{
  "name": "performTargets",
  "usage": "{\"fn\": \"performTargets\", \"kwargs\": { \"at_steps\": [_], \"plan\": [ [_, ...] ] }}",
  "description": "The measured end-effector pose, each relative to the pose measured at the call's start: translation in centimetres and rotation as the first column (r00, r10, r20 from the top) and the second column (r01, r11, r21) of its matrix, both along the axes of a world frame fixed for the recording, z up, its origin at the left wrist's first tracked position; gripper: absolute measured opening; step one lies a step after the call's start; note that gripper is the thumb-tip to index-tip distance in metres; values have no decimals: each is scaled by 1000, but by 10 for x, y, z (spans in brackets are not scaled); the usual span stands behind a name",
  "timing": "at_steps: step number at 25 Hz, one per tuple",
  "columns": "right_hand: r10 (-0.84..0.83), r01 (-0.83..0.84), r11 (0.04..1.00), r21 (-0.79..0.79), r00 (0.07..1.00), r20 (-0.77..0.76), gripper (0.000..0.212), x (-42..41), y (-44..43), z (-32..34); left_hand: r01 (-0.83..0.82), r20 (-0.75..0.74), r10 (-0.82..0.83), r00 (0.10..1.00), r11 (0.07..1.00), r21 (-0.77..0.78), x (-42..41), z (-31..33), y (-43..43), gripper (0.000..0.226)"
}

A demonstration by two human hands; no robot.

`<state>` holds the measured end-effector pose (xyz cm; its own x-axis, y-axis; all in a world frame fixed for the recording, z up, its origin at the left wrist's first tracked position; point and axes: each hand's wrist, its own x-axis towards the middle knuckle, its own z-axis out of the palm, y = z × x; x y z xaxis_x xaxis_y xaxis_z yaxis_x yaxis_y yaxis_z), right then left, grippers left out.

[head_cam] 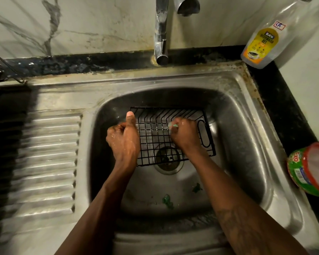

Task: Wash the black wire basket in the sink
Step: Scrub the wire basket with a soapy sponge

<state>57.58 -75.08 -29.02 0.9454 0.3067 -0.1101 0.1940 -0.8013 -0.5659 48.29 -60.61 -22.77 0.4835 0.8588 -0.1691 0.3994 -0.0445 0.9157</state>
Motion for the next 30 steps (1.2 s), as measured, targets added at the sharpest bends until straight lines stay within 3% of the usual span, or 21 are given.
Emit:
{"fn": "performTargets", "kwargs": {
  "at_steps": [3, 5, 7, 9, 11, 14, 16, 18, 21, 23, 25, 28, 30],
  "plan": [
    [281, -284, 946, 158, 959, 36, 18, -9, 37, 17, -2, 4, 3, 1000, 999, -46, 4, -3, -1, 58],
    [346, -345, 921, 180, 938, 25, 18, -10, 57, 25, -7, -7, 6, 1000, 998, -61, 6, -4, 1, 61],
    [386, -350, 903, 248, 916, -113, 17, -17, 54, 29, -19, -7, 19, 1000, 997, -79, 8, -6, 5, 60],
    [515, -450, 852, 267, 814, -269, 14, -31, 38, 33, -9, -11, 8, 1000, 996, -88, 8, -6, 7, 57],
    [607, -572, 794, 204, 737, -298, 15, -31, 31, 36, 8, -17, -9, 1000, 997, -74, 7, -5, 3, 55],
    [496, -467, 862, 195, 857, -138, 21, -18, 49, 40, 26, -9, -26, 1000, 998, -64, 7, -9, 0, 57],
    [339, -311, 904, 295, 939, -50, 24, -16, 63, 38, 14, -26, -16, 1000, 997, -72, 8, -12, 4, 57],
    [339, -284, 902, 324, 932, -127, 28, -26, 67, 36, -17, -24, 14, 1000, 993, -120, 11, -15, 9, 54],
    [514, -452, 858, 246, 751, -414, 34, -41, 54, 41, -42, -24, 40, 999, 992, -117, 11, -14, 10, 53],
    [556, -532, 825, 192, 700, -449, 32, -35, 48, 37, -9, -59, 4, 998, 996, -93, 11, -16, 7, 52],
    [509, -475, 861, 183, 801, -315, 19, -26, 50, 32, -23, -80, 14, 997, 994, -106, 11, -18, 6, 55],
    [345, -321, 925, 204, 934, -97, 18, -18, 61, 20, -65, -91, 54, 994, 990, -127, 11, -19, 7, 59],
    [343, -306, 932, 196, 919, -193, 17, -22, 63, 23, -79, -86, 67, 994, 987, -137, 12, -21, 10, 57]
  ]
}}
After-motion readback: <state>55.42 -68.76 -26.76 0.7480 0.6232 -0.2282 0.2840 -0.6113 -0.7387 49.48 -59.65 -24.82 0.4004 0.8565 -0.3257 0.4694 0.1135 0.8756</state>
